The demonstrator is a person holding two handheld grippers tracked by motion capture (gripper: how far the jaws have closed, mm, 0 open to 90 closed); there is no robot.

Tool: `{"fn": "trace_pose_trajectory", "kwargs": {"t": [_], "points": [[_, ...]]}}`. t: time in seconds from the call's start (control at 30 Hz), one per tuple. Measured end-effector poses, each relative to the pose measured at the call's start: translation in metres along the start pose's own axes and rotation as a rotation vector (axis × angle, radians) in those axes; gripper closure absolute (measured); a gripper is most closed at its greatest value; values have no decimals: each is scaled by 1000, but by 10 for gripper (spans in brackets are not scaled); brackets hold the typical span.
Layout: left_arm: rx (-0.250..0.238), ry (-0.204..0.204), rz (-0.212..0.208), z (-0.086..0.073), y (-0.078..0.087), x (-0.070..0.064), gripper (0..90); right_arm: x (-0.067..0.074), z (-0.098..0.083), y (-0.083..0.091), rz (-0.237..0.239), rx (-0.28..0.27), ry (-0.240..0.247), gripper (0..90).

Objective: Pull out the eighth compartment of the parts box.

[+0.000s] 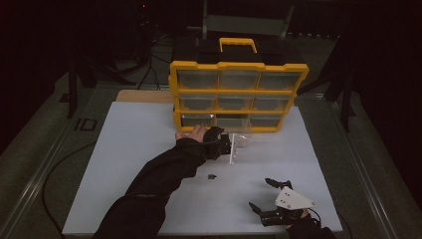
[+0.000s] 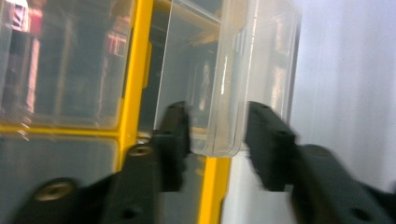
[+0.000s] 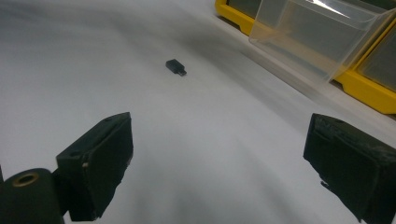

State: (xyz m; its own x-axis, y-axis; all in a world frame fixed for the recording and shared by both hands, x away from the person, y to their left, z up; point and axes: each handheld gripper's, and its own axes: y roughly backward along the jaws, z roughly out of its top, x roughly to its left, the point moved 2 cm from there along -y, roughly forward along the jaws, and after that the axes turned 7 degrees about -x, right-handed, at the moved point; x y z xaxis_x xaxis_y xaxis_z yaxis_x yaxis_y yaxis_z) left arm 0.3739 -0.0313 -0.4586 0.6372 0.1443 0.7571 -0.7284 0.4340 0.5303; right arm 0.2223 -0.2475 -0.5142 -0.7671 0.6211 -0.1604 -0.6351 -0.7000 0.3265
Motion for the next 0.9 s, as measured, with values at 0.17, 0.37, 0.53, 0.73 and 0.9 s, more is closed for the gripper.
{"fn": "trace_pose_trajectory", "kwargs": {"t": [0.17, 0.37, 0.53, 0.73, 0.9], "points": [[-33, 110, -33, -2, 5, 7, 364, 0, 0, 0, -1, -1, 2, 84], [-99, 266, -104, -5, 12, 14, 168, 0, 0, 0, 1, -1, 5, 83], [-153, 360, -181, -9, 19, 25, 48, 0, 0, 0, 0, -2, 5, 83], [-222, 454, -246, -11, 27, 32, 6, 0, 0, 0, -1, 0, 3, 84], [-260, 519, -270, -15, 30, 34, 1, 0, 0, 0, -1, -1, 5, 84]]}}
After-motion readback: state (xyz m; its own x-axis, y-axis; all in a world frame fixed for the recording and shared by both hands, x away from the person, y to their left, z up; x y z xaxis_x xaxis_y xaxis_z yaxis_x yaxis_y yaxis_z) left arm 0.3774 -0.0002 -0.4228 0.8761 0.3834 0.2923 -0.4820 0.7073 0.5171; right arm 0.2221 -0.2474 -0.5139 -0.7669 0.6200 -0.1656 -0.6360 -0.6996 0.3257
